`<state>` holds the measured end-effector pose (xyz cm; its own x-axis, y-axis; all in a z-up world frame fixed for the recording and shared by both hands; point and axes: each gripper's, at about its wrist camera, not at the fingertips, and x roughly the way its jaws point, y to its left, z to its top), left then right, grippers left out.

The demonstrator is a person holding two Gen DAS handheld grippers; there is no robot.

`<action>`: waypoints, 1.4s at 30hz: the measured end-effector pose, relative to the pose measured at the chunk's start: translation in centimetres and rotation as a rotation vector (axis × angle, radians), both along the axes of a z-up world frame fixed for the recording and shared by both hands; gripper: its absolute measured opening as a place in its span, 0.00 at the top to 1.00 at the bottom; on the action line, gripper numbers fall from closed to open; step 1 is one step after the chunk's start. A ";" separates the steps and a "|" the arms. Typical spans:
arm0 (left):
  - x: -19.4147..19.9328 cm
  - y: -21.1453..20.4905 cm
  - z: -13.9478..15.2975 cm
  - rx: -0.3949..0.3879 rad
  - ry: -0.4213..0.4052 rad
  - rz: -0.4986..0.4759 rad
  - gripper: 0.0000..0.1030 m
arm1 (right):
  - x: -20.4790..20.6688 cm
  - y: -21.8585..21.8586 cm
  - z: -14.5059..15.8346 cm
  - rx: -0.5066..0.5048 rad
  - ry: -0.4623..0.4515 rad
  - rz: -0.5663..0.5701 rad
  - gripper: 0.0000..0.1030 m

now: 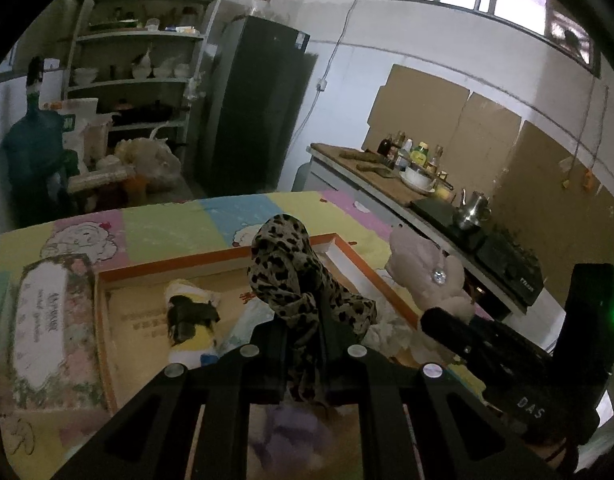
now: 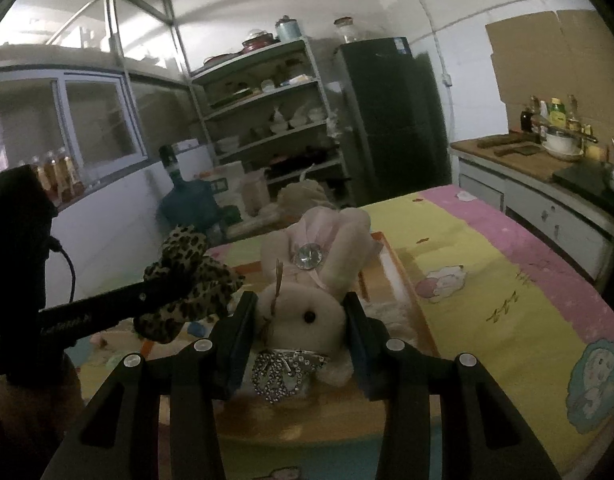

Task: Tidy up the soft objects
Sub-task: 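Lower the leopard cloth and white bunny into the tray with both grippers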

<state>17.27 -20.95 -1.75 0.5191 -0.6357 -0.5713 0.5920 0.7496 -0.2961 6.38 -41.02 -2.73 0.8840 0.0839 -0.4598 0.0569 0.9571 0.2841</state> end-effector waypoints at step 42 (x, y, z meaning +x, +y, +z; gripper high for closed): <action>5.1 -1.2 -4.1 0.053 0.166 0.112 0.40 | 7.9 -3.1 -4.0 0.009 0.186 0.110 0.43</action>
